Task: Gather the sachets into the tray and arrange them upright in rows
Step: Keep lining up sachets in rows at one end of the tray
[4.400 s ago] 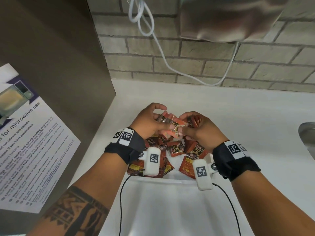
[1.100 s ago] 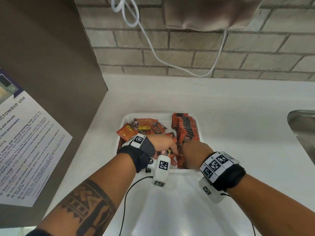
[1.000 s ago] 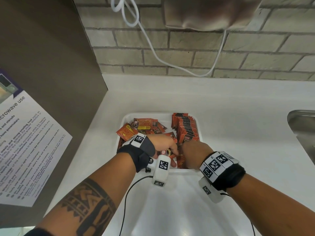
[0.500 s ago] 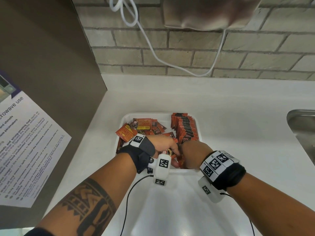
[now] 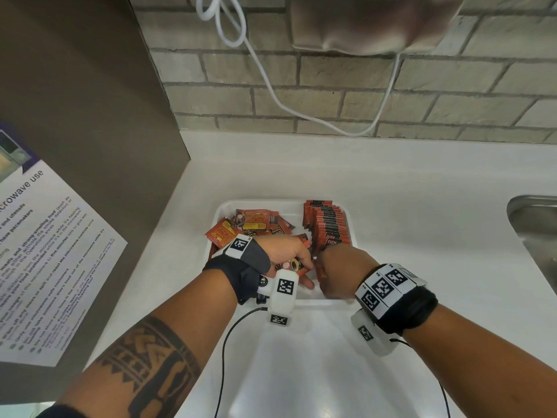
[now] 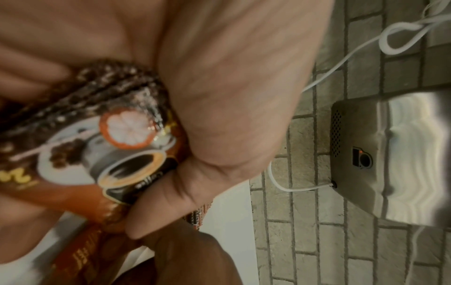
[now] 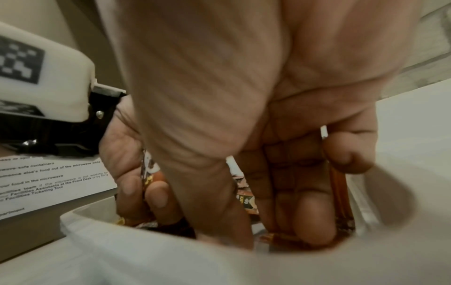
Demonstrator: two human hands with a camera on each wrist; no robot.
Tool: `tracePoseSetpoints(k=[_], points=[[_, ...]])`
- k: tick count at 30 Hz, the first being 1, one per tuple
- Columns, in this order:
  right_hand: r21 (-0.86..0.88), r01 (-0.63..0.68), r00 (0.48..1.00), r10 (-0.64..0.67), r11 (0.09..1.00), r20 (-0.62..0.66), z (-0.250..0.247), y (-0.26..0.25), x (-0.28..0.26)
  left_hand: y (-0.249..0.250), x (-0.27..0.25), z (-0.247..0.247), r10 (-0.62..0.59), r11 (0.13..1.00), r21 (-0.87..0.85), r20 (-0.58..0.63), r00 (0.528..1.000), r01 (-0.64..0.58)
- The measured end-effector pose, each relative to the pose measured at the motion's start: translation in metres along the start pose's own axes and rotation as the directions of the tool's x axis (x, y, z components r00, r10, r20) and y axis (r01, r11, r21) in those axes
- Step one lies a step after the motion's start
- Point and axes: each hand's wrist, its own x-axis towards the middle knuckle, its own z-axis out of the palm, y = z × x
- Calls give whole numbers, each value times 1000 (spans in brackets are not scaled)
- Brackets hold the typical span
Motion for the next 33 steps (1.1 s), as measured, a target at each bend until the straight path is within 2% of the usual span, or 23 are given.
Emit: tracePoseSetpoints(k=[4, 7, 10, 12, 14, 16, 18, 21, 25, 33], points=[[35, -2, 994, 6, 999, -111, -4, 4, -3, 2, 0, -6, 48, 996, 74, -82, 995, -42], [38, 5, 982, 2, 999, -189, -10, 7, -3, 0, 3, -10, 77, 980, 195, -146, 986, -47], [50, -2, 969, 14, 999, -247, -15, 11, -1, 1, 6, -5, 103, 925, 374, -89, 991, -62], [70, -6, 964, 24, 998, -263, -16, 15, 2, 6, 10, 3, 132, 815, 575, -52, 990, -79], [110, -13, 961, 43, 994, -274, -16, 19, 5, 10, 15, 13, 152, 640, 767, -66, 986, -48], [164, -14, 954, 62, 986, -293, -18, 22, 6, 13, 21, 23, 162, 517, 856, -86, 983, -10], [213, -11, 945, 80, 977, -318, -20, 25, 7, 16, 26, 30, 176, 456, 890, -93, 980, 2], [254, -36, 933, 124, 967, -338, -22, 32, 8, 20, 33, 32, 169, 441, 897, -86, 982, 3], [243, -92, 928, 172, 966, -331, -23, 43, 8, 21, 42, 28, 162, 471, 882, -73, 984, -12], [314, -93, 931, 194, 945, -308, -19, 53, 11, 23, 47, 34, 179, 476, 879, -60, 982, -33]])
